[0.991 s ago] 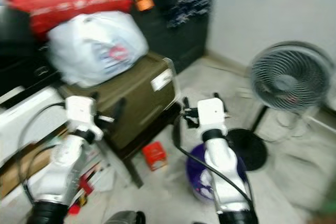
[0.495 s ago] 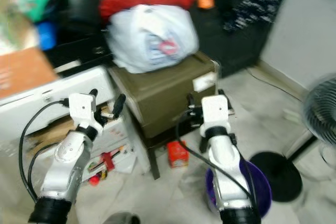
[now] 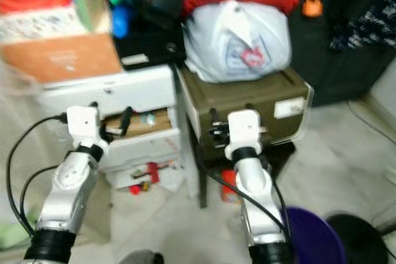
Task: Clean up the room
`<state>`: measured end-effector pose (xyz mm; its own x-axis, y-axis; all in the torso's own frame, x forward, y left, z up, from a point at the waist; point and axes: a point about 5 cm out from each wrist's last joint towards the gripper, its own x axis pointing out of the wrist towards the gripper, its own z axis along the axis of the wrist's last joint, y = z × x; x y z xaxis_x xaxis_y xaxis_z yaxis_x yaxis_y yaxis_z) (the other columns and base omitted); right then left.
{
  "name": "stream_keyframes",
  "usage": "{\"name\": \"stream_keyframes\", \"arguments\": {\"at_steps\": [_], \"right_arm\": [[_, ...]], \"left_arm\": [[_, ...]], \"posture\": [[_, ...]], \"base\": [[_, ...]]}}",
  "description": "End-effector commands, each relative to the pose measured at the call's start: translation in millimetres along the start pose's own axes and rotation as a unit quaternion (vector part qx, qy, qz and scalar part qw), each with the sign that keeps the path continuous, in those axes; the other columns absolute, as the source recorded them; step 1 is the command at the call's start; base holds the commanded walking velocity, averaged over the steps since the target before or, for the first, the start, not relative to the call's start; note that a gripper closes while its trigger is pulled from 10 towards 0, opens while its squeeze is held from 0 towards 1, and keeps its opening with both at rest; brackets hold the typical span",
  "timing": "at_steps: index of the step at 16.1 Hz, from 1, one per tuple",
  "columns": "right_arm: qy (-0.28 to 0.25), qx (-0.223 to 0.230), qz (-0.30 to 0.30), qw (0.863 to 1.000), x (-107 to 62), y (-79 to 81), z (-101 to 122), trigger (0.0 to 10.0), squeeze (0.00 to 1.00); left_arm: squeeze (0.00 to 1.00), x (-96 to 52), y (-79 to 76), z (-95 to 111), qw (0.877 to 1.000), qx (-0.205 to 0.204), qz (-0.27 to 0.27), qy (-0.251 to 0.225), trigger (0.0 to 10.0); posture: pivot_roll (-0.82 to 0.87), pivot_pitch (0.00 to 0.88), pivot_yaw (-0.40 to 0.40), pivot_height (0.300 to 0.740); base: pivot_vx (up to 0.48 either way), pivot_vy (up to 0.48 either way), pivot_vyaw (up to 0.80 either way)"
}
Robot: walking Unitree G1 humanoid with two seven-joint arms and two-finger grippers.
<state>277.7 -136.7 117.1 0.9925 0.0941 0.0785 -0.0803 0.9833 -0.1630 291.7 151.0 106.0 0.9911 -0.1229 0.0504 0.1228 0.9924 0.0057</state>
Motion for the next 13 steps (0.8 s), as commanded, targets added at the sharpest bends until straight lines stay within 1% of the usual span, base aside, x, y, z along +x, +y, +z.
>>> {"name": "stream_keyframes", "arguments": {"at_steps": [1, 3, 8, 9, 13], "right_arm": [[0.000, 0.000, -0.001, 1.000, 1.3, -2.3, 1.2, 10.0, 0.00], [-0.001, 0.001, 0.000, 1.000, 1.7, -2.2, 1.4, 10.0, 0.00], [-0.004, 0.002, -0.005, 1.000, 2.2, -2.8, 2.3, 10.0, 0.00], [-0.005, -0.001, -0.008, 1.000, 2.1, -3.5, 2.4, 10.0, 0.00], [-0.004, 0.004, -0.018, 1.000, 0.9, -6.8, 1.6, 10.0, 0.00]], "left_arm": [[0.00, 1.3, -2.4, 0.6, 1.000, 0.005, 0.003, 0.000, 10.0], [0.00, 2.2, -1.2, 0.0, 1.000, 0.011, 0.014, 0.004, 10.0], [0.00, 3.5, 0.8, -1.4, 1.000, 0.011, 0.014, 0.012, 10.0], [0.00, 3.0, 1.7, -1.5, 1.000, 0.012, 0.014, 0.013, 10.0], [0.00, -2.2, 6.5, -4.6, 1.000, 0.013, 0.013, 0.022, 10.0]], "posture": [[-0.09, 0.000, 0.035, 0.740], [-0.09, 0.000, 0.036, 0.740], [-0.08, 0.000, 0.038, 0.740], [-0.08, 0.000, 0.038, 0.740], [-0.08, 0.000, 0.034, 0.740]], "base": [[0.000, 0.000, 0.80], [0.000, 0.000, 0.80], [0.000, 0.000, 0.77], [0.000, 0.000, 0.45], [0.000, 0.000, 0.00]]}}
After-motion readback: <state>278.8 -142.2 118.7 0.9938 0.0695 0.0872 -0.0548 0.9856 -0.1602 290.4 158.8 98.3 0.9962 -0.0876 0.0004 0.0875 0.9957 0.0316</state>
